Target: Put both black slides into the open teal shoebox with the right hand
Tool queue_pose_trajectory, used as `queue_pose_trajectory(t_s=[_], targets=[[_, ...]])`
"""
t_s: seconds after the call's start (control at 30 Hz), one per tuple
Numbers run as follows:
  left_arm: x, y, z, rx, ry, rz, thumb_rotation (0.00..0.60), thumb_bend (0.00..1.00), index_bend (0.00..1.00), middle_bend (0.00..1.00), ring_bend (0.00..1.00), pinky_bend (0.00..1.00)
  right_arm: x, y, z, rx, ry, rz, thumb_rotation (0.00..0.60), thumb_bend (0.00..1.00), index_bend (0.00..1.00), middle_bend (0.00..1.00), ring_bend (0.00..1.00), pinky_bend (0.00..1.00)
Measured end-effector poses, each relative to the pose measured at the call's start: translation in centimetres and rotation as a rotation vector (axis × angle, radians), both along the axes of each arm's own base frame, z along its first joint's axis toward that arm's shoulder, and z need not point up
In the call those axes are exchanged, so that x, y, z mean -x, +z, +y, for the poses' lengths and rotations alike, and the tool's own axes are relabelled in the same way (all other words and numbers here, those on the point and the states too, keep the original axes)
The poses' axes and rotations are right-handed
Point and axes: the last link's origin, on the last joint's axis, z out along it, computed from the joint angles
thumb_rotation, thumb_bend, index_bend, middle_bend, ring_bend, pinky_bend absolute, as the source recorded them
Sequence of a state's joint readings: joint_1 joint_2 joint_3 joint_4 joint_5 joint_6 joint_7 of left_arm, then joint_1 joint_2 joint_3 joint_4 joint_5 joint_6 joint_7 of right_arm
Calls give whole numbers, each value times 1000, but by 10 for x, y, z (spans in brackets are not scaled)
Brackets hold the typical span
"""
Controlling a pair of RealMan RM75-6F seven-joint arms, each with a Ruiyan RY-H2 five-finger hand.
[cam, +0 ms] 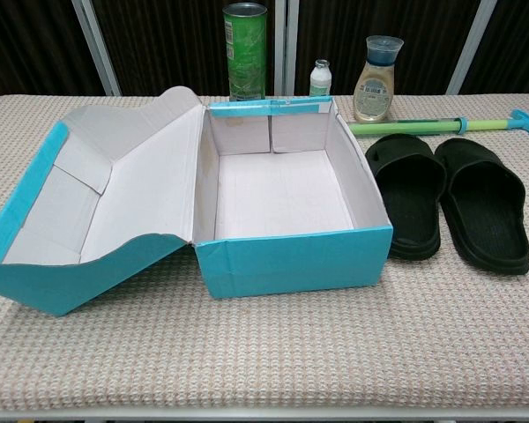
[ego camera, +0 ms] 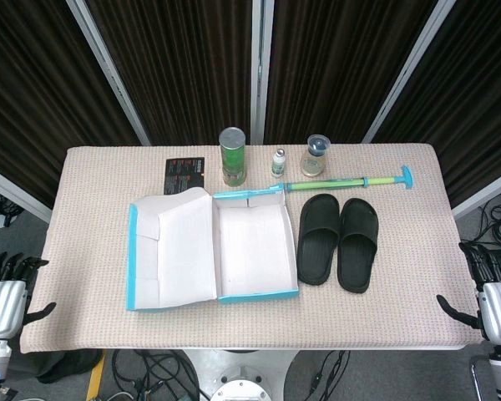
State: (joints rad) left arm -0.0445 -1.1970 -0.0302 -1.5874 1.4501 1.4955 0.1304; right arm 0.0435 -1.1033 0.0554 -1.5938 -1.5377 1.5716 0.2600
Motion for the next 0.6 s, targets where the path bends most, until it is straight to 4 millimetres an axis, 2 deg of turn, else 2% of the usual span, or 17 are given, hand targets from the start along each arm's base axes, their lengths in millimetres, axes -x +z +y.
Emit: queue_pose_trajectory(t_s=[0.37,0.5,0.6], targets=[[3,-4,10,17,5,-18,600,63,252,209,106,65,-9,-9,-14,-41,9,-24,600,100,65,156,0,76],[4,-4,10,18,3,-26,600,64,252,209,106,65,-17,-11,-31,-79,18,-22,600,91,49,158,0,76],[6,-5,8,19,2,-32,600,64,252,209,105,65,-29,-18,-53,-135,16,-15,600,61,1,157,0,77]])
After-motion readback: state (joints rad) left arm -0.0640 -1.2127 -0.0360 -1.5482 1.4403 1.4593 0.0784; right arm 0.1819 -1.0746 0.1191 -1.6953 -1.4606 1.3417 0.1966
